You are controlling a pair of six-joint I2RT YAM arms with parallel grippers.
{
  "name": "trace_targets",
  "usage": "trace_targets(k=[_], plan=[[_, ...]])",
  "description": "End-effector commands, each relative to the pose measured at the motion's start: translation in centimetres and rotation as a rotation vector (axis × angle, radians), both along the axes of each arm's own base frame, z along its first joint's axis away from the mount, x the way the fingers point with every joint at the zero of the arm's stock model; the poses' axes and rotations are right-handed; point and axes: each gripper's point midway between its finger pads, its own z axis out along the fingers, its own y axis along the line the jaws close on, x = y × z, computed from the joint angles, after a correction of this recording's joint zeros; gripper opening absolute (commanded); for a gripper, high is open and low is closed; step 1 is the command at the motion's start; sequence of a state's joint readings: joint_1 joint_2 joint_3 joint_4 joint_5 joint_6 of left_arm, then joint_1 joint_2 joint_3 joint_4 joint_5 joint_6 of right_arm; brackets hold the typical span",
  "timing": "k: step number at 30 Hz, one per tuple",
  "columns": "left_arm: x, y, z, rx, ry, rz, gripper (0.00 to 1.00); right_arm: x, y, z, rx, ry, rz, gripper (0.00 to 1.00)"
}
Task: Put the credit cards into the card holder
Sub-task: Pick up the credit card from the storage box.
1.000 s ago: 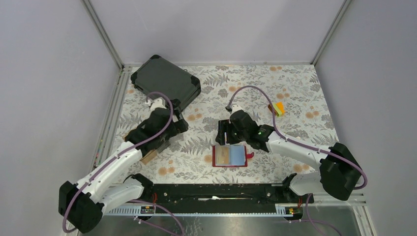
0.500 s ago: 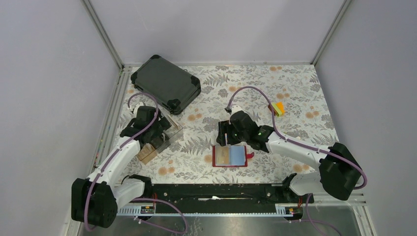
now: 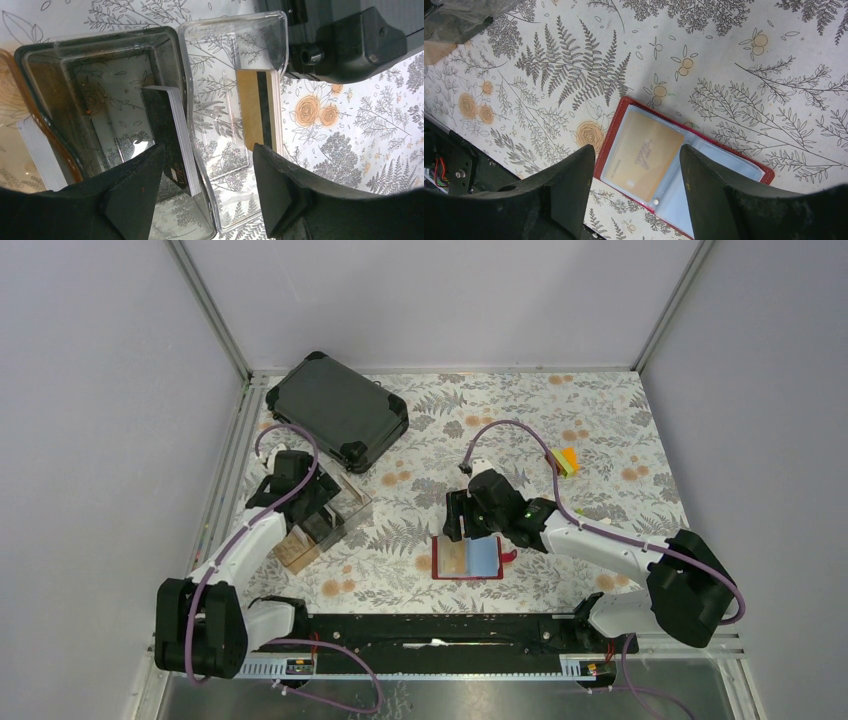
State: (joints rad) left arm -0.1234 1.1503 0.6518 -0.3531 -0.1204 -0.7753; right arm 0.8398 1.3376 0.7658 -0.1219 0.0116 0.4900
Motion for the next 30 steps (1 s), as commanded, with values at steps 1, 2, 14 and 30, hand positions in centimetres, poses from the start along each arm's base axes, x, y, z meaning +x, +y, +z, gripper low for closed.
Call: trace_targets(k=[1, 2, 14, 30], plan=[[1.5, -0.3, 0.7, -0.015, -0.06, -0.03, 0.67, 0.3, 0.0, 0.5, 0.006, -0.035, -0.009, 0.7], [1.5, -0.4, 0.6, -0.019, -0.061, -0.035, 0.66, 0.3, -0.1, 0.4, 0.004, -0.033, -0.009, 0.7], [1.7, -0.5, -0.4, -0.027, -0.028, -0.044, 0.61, 0.2, -0.4, 0.4, -0.002, -0.034, -0.019, 0.7], [1.8, -0.6, 1.2, -0.033, -0.089, -0.057, 0.54, 0.0, -0.5, 0.2, -0.004, -0.025, -0.021, 0.7]])
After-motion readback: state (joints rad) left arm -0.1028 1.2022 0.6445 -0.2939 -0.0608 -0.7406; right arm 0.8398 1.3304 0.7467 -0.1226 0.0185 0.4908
